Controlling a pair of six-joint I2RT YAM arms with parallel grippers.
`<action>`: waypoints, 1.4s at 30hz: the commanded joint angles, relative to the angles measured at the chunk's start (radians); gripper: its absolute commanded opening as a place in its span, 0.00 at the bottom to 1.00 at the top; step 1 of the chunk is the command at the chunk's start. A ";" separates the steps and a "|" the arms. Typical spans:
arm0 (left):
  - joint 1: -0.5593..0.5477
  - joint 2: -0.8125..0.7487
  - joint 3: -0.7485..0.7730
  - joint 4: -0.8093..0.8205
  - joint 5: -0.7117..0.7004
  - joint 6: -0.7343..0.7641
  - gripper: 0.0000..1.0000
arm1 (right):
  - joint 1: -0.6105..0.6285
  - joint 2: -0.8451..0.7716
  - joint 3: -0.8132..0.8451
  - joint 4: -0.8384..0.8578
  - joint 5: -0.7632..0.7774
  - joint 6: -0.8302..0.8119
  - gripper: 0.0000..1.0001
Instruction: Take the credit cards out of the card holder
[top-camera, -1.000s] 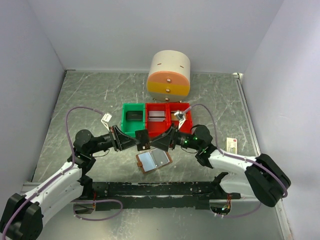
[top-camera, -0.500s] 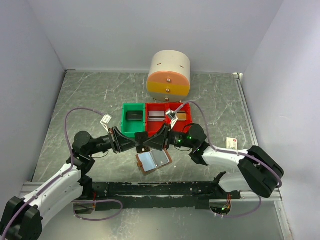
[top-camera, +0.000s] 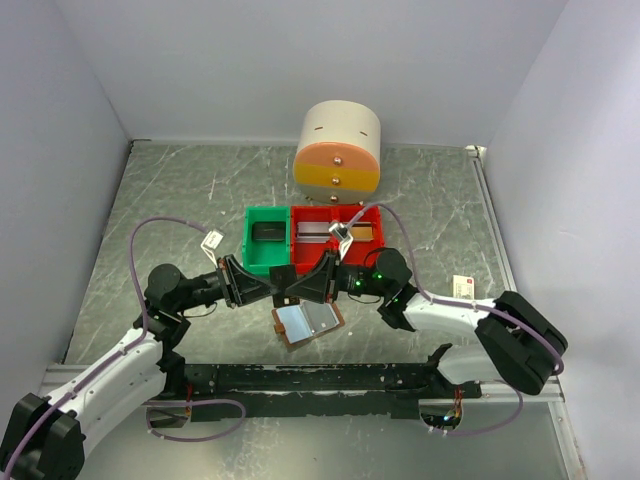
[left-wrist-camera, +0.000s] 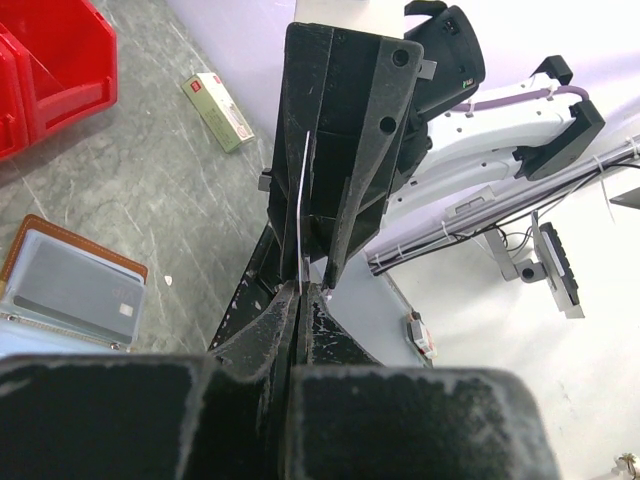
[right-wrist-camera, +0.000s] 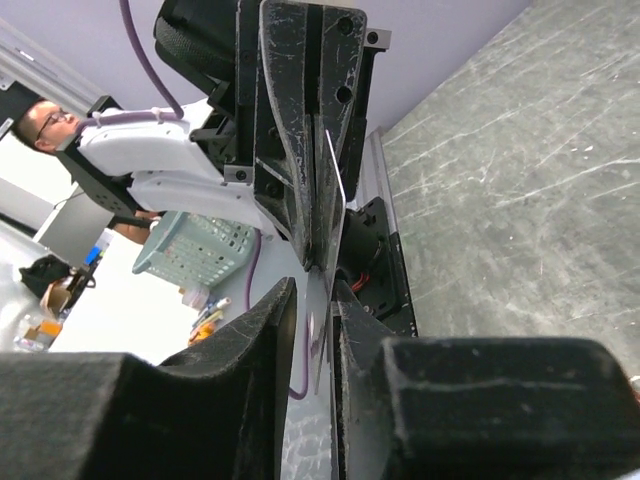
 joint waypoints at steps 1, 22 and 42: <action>-0.003 0.000 0.006 0.024 0.020 0.009 0.07 | 0.003 -0.037 0.026 -0.052 0.044 -0.043 0.22; -0.010 0.001 -0.009 0.059 0.032 -0.008 0.07 | -0.005 -0.018 0.027 -0.030 0.034 -0.018 0.07; -0.011 -0.109 0.150 -0.460 -0.160 0.241 0.97 | -0.007 -0.161 0.050 -0.410 0.231 -0.199 0.00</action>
